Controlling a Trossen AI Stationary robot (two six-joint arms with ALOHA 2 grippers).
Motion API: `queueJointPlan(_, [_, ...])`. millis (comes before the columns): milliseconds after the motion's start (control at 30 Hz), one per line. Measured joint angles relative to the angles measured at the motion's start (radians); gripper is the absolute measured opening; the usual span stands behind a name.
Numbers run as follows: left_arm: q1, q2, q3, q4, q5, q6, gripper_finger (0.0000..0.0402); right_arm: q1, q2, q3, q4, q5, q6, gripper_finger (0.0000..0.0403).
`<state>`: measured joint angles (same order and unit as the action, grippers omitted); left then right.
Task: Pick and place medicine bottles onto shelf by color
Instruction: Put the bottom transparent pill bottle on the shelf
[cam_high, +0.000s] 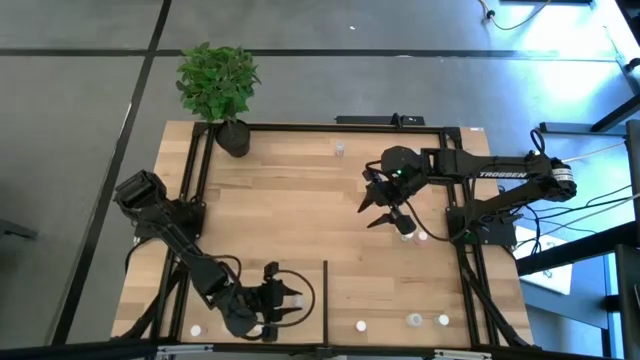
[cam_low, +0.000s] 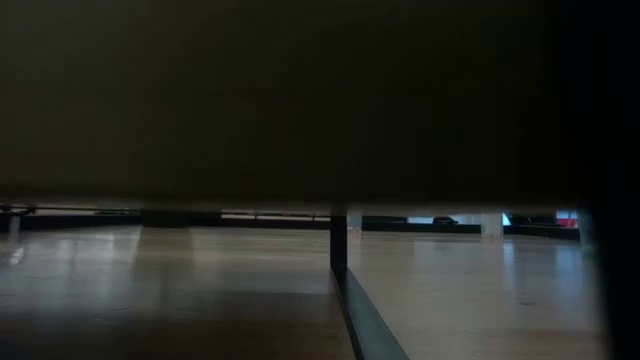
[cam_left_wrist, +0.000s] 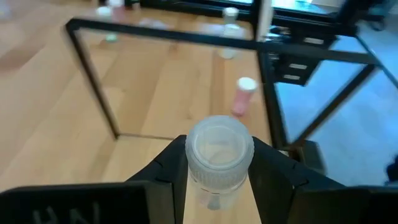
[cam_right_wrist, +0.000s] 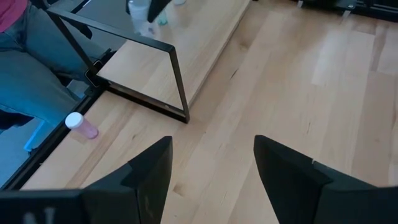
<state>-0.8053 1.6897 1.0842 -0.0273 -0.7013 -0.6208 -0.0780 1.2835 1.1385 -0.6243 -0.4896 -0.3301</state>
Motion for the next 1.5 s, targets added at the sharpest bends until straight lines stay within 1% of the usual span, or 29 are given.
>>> queueJointPlan(133, [-0.008, 0.000, 0.006, -0.009, 0.041, 0.026, 0.0122, 0.000, 0.000, 0.000, 0.000, 0.000, 0.000, 0.0228])
queueJointPlan(300, [-0.014, 0.027, 0.007, -0.013, 0.064, 0.001, 0.0122, 0.000, 0.000, 0.000, 0.000, 0.000, 0.000, 0.0228])
queueJointPlan(433, [-0.019, 0.058, 0.007, 0.008, 0.067, -0.006, 0.0122, 0.000, 0.000, 0.000, 0.000, 0.000, 0.000, 0.0228])
queueJointPlan(667, [-0.019, 0.107, 0.007, 0.068, 0.114, -0.006, 0.0122, 0.000, 0.000, 0.000, 0.001, 0.000, 0.000, 0.0228])
queueJointPlan(933, [-0.019, 0.122, 0.007, 0.072, 0.120, -0.001, 0.0122, 0.000, 0.000, 0.000, 0.004, 0.000, 0.000, 0.0228])
queueJointPlan(1167, [-0.020, 0.132, 0.007, 0.071, 0.145, 0.003, 0.0122, 0.000, 0.000, 0.000, 0.005, 0.000, 0.000, 0.0228])
queueJointPlan(1500, [-0.030, 0.132, 0.007, 0.072, 0.147, 0.003, 0.0122, 0.000, 0.000, 0.000, 0.006, 0.000, 0.000, 0.0228])
